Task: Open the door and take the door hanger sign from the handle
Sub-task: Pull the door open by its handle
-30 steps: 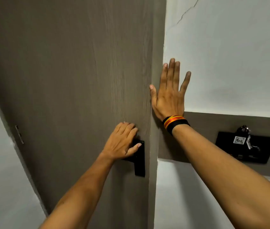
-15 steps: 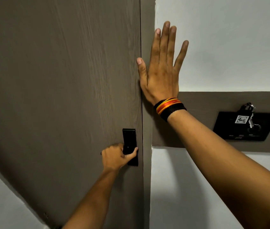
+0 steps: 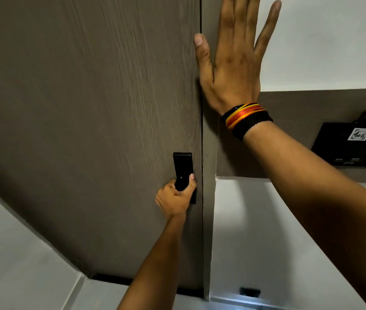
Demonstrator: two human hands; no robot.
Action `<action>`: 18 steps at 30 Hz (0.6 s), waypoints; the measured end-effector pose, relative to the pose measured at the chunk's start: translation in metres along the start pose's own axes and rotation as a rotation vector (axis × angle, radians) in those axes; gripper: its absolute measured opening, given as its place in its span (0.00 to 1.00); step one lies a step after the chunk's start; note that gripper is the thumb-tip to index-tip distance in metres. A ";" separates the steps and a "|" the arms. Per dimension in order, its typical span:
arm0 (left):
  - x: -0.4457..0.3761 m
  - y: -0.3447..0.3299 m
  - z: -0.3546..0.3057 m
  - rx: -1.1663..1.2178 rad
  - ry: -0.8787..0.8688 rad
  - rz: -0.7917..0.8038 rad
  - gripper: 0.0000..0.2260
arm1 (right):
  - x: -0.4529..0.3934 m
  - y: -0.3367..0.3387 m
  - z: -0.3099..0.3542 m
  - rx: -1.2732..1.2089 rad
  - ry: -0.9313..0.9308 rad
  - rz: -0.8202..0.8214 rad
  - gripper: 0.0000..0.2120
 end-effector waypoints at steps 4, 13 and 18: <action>0.011 0.015 0.000 0.025 -0.025 -0.002 0.27 | -0.034 0.044 -0.112 0.063 -0.109 -0.112 0.33; 0.043 0.053 0.008 0.013 -0.051 0.037 0.30 | -0.024 0.038 -0.109 -0.118 0.065 -0.197 0.31; 0.055 0.090 0.016 -0.085 -0.119 0.061 0.24 | 0.008 0.042 -0.097 -0.472 0.198 -0.171 0.28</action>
Point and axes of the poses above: each hand's wrist, its own x-axis away from the middle knuckle, its own y-axis out of the back of the hand, z = x × y, the point moved 5 cm from there along -x, towards the middle knuckle, and after that the axes turned 12 degrees about y, right-handed, at the moved point
